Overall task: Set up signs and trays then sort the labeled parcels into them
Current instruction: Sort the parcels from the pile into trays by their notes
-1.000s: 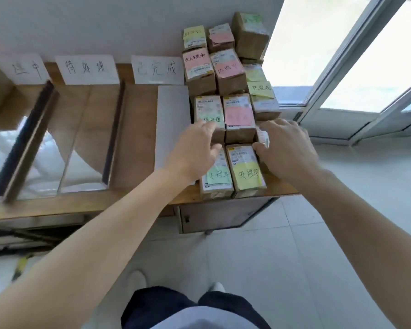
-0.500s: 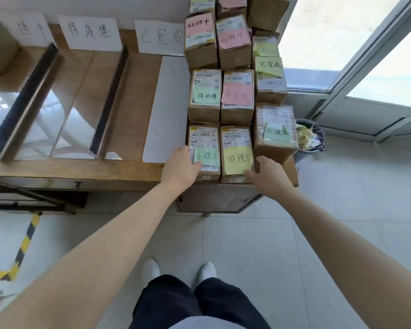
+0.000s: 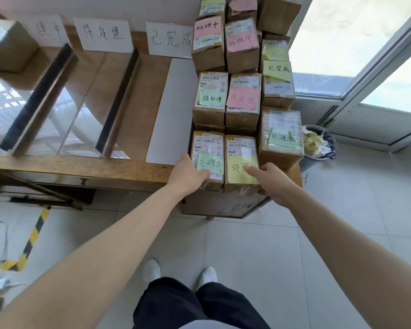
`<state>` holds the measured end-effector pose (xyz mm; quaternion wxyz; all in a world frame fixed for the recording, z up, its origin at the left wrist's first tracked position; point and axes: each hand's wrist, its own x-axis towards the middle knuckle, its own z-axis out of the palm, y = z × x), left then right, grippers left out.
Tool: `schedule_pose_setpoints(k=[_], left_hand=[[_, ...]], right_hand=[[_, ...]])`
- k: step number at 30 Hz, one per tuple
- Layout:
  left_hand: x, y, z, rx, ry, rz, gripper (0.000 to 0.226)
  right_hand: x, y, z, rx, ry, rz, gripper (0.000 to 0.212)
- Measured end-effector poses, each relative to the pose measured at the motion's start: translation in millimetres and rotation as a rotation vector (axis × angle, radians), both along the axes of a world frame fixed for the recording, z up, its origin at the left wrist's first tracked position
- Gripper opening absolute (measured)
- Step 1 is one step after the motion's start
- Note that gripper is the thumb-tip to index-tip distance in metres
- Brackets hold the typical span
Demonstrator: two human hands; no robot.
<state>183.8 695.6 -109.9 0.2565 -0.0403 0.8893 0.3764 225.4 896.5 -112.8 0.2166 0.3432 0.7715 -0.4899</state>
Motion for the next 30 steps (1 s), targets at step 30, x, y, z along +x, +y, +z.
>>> schedule_pose_setpoints(k=[30], left_hand=[[-76.0,-229.6,164.2,0.675,0.344,0.366,0.037]], right_hand=[[-115.6,-210.2,186.8,-0.396,0.625,0.023,0.045]])
